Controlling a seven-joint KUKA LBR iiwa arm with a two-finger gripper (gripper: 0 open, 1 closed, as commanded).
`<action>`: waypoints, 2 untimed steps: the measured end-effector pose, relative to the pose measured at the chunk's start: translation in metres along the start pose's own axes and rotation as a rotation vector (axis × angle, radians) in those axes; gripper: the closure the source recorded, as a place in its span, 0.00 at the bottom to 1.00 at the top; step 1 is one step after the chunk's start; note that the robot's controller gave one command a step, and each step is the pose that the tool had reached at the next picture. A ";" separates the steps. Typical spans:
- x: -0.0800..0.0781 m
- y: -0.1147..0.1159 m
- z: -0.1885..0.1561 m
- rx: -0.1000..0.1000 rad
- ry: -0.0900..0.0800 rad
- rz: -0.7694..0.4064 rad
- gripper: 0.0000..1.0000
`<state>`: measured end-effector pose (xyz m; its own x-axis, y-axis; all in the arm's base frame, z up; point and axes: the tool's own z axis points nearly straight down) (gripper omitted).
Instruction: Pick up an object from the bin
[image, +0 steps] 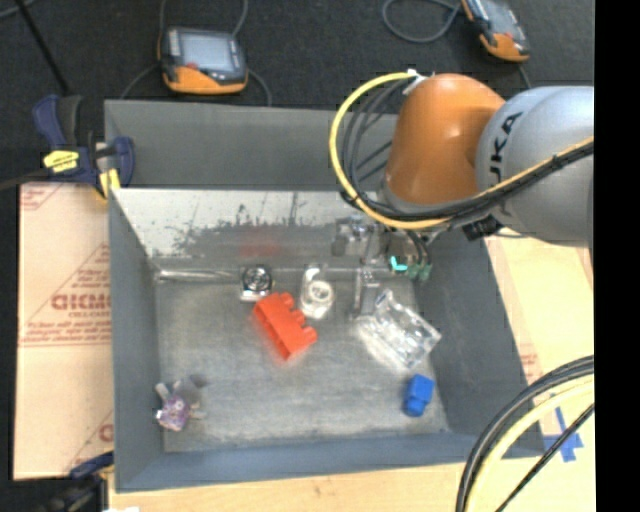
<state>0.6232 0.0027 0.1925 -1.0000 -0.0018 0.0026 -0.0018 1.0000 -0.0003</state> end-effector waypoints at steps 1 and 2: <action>-0.010 0.024 0.123 0.000 -0.012 -0.174 0.00; -0.012 0.024 0.117 0.000 -0.020 -0.173 1.00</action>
Offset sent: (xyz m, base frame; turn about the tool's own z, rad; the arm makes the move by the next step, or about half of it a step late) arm 0.0072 0.0246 -0.1225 -0.1764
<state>0.6351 0.0264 0.0750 -0.9846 -0.1740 -0.0170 -0.1740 0.9847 -0.0016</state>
